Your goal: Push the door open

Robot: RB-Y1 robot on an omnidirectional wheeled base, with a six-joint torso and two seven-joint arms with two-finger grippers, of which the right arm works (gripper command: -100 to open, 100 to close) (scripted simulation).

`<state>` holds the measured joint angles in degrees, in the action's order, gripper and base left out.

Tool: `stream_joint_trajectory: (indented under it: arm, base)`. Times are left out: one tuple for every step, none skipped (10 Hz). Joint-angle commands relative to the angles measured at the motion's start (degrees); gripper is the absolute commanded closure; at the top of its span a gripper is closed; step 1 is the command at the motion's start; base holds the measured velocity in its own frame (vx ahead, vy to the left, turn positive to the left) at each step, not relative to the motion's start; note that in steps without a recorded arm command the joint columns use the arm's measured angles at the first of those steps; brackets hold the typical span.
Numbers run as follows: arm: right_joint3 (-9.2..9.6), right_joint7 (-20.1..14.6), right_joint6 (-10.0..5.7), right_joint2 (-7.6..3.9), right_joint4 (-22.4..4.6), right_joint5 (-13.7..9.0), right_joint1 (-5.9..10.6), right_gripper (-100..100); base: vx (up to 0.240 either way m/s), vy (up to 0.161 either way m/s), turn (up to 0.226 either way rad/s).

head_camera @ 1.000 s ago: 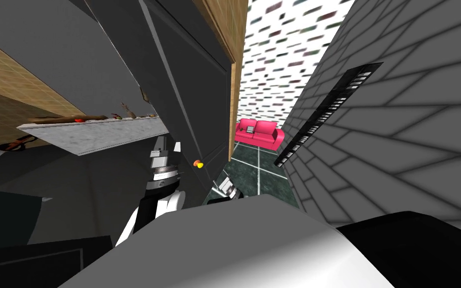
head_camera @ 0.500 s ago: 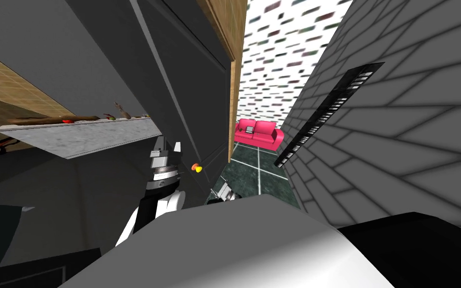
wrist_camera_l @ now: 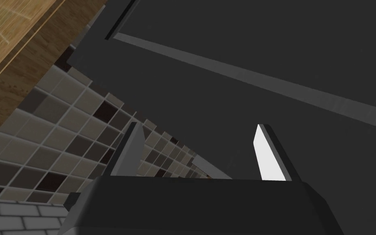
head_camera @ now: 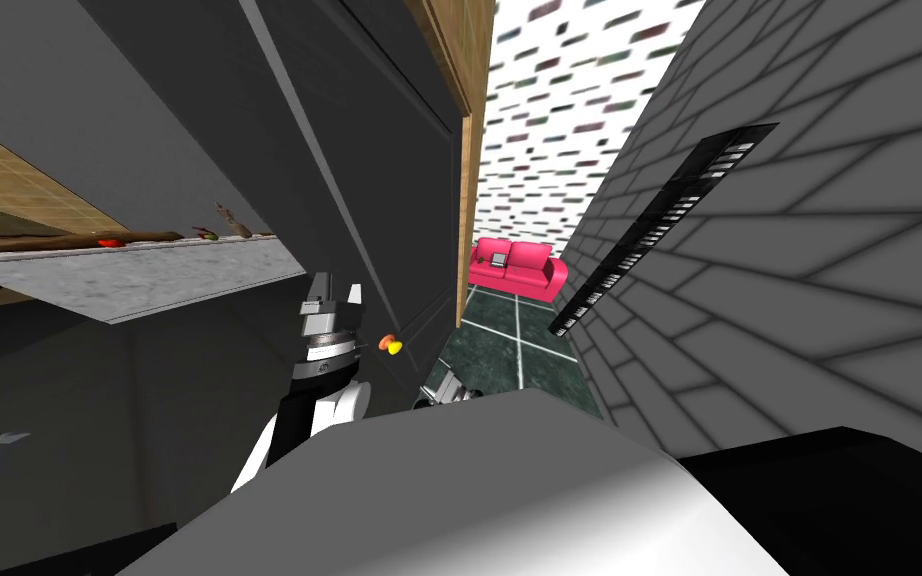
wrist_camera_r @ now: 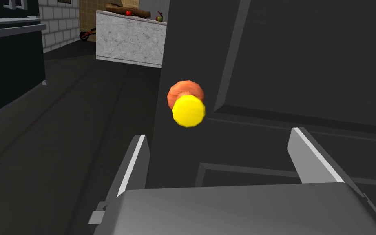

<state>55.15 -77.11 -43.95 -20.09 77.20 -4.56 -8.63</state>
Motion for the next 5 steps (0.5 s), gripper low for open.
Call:
stream_joint_trajectory:
  arm:
    - [1.64,-1.4,-0.8,-0.28,-1.9,0.0,-0.19,-100]
    - [1.64,-1.4,-0.8,-0.28,-1.9,0.0,-0.19,-100]
    - [2.54,-2.6,-0.98,-0.57,-2.8,-0.1,0.12,-100]
    - [3.44,-3.8,-1.16,-0.85,-3.6,-0.2,0.44,-100]
    - [4.2,-4.8,-1.32,-1.09,-4.3,-0.3,0.7,-100]
  base:
    - [0.055,0.007,-0.017]
    - [0.036,0.006,-0.01]
    - [0.039,0.015,-0.02]
    - [0.07,0.016,-0.036]
    - [0.088,0.011,-0.031]
